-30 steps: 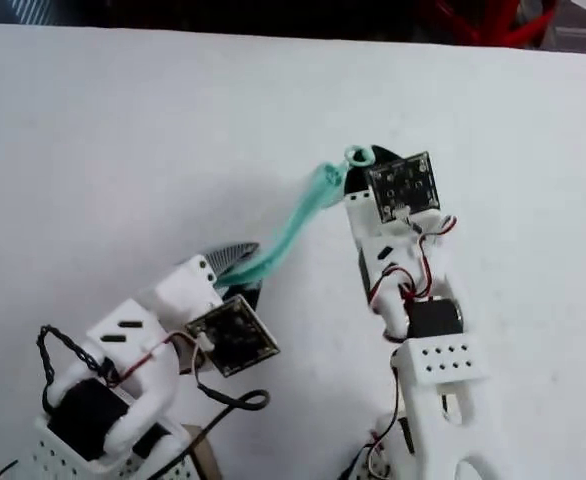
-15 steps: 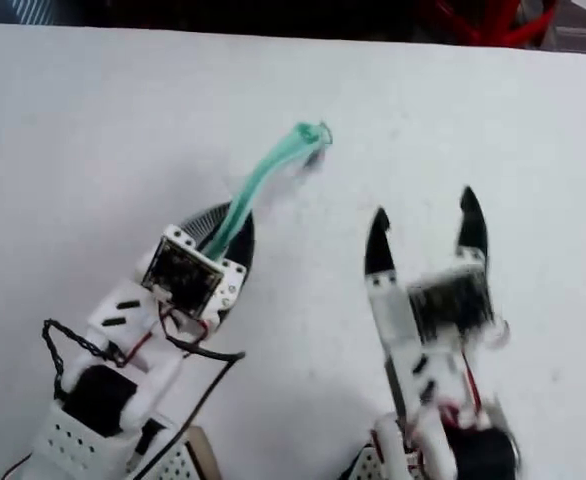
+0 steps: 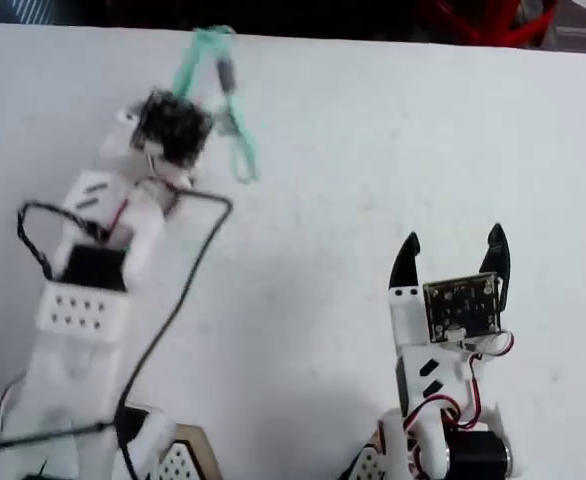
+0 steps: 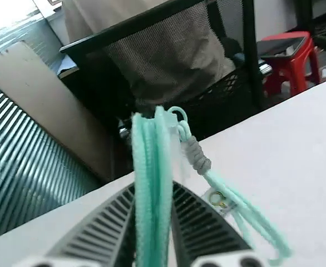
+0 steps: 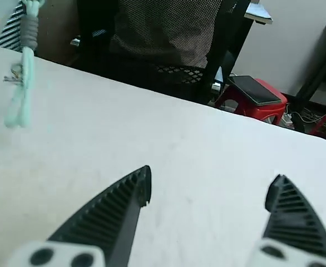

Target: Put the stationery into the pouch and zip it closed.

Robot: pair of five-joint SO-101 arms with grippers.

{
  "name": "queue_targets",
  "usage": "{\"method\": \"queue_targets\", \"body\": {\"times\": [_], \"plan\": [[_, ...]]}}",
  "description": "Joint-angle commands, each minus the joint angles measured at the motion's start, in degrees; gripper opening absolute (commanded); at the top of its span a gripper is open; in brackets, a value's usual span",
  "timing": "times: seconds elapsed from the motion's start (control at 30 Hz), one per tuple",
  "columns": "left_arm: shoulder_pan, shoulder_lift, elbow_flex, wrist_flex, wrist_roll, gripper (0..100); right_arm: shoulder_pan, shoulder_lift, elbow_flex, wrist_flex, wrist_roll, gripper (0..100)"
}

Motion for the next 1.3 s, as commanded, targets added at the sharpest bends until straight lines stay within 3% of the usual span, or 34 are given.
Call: {"method": "queue_targets", "body": {"times": [0.0, 0.13, 0.4, 0.57, 0.67, 0.9, 1.0, 1.1, 1.27], "plan": [[-0.66, 6.2, -14.24, 2.81, -5.98, 3, 0.31, 0.66, 0.26, -1.54, -0.88, 31.9], [8.48, 11.74, -13.01, 0.0, -8.7, 3, 0.75, 0.92, 0.53, -3.47, -3.34, 31.9], [25.63, 34.07, 4.31, -30.42, -8.97, 5, 10.42, 1.1, 0.53, -4.97, -3.87, 31.9], [30.37, 33.19, 15.3, -32.97, -8.7, 19, 11.12, 0.92, 2.2, -5.32, -3.43, 31.9], [30.73, 25.54, 17.67, -23.3, -8.53, 19, 11.3, 0.66, 3.52, -5.76, -3.43, 31.9], [34.15, 9.01, 10.29, 18.81, -13.98, 29, 11.12, 0.66, 3.6, -5.49, -3.34, 31.9], [35.91, 6.11, 5.71, 31.3, -12.84, 29, 11.12, 0.66, 3.69, -5.41, -3.34, 31.9], [34.42, 4.88, 1.93, 34.46, -11.43, 29, 11.12, 0.66, 3.69, -5.32, -3.34, 31.9], [18.51, 1.71, -6.59, 26.2, -2.29, 27, 11.3, 1.01, 3.87, -5.76, -3.34, 27.5]]}}
